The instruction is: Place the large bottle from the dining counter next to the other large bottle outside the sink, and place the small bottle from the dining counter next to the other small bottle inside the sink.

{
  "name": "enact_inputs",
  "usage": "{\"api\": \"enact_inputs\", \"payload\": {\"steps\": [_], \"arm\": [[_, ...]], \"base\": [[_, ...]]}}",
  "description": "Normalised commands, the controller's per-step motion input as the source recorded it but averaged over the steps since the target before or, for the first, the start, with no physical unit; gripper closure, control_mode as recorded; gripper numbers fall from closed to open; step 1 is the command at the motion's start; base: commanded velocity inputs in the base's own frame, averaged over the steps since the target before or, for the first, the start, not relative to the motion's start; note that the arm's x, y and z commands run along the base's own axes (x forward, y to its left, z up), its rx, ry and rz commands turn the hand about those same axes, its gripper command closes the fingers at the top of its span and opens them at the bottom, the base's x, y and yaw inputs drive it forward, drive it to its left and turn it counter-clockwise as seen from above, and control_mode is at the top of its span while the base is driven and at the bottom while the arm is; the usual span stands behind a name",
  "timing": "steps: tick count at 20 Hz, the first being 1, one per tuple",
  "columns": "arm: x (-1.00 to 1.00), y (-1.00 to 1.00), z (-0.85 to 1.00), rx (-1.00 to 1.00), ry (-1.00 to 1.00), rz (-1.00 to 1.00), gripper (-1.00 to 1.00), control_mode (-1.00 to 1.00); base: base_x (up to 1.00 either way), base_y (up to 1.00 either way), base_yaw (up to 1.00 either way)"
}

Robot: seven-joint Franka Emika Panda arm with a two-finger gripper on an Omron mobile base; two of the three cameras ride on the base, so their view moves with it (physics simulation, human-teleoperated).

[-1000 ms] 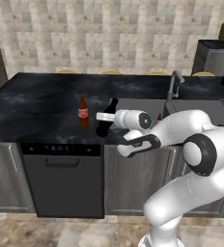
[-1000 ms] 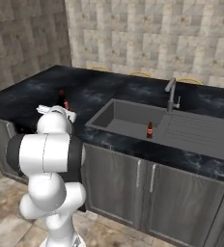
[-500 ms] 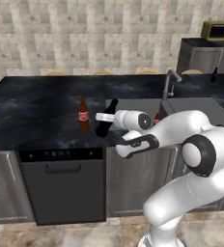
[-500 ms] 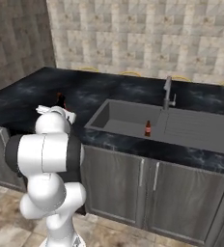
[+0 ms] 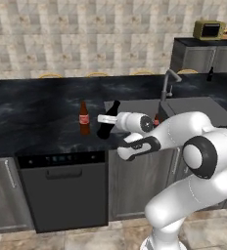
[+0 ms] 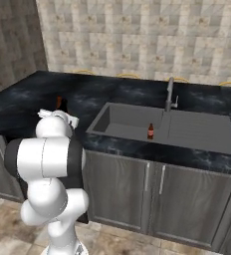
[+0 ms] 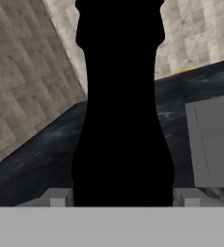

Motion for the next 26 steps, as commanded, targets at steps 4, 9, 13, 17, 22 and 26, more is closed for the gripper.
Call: {"api": "enact_inputs", "payload": {"steps": [4, 9, 13, 17, 22, 26], "arm": [[0.00, 0.00, 0.00, 0.00, 0.00, 0.00, 1.00, 1.00], [0.00, 0.00, 0.00, 0.00, 0.00, 0.00, 1.00, 1.00], [0.00, 0.00, 0.00, 0.00, 0.00, 0.00, 1.00, 1.00], [0.00, 0.00, 0.00, 0.00, 0.00, 0.00, 1.00, 1.00], [0.00, 0.00, 0.00, 0.00, 0.00, 0.00, 1.00, 1.00], [0.00, 0.00, 0.00, 0.00, 0.00, 0.00, 1.00, 1.00]], "base": [[0.24, 0.00, -0.07], [0.34, 0.15, -0.05], [0.31, 0.30, -0.04], [0.12, 0.24, -0.02], [0.18, 0.13, -0.02], [0.21, 0.07, -0.02]]}}
